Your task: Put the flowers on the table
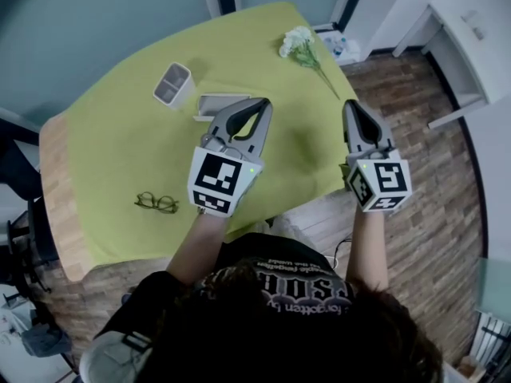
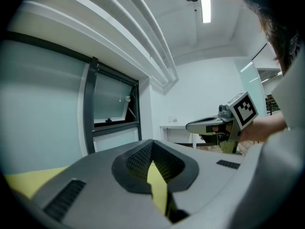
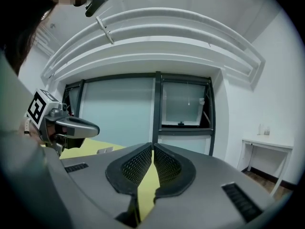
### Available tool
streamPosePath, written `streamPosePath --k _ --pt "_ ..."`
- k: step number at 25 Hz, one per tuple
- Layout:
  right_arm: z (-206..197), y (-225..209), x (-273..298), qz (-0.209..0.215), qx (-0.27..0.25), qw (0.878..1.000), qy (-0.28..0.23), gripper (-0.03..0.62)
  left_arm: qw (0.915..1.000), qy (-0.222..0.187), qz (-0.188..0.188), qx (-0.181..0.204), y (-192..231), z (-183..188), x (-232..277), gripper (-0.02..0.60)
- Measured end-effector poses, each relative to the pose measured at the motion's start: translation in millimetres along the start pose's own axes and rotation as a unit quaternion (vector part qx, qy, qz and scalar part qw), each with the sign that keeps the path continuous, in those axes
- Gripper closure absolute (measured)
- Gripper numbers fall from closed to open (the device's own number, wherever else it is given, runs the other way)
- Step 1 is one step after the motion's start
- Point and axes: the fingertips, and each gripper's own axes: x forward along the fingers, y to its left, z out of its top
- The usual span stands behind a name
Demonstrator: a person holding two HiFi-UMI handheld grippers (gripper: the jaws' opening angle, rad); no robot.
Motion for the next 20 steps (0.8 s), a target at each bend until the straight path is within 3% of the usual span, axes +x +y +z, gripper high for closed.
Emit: streamPosePath --k 20 --pt "10 5 -101 0.028 0.016 0.999 -0.018 0.557 0.9984 -0.013 0.054 0.007 -86 17 -56 0.578"
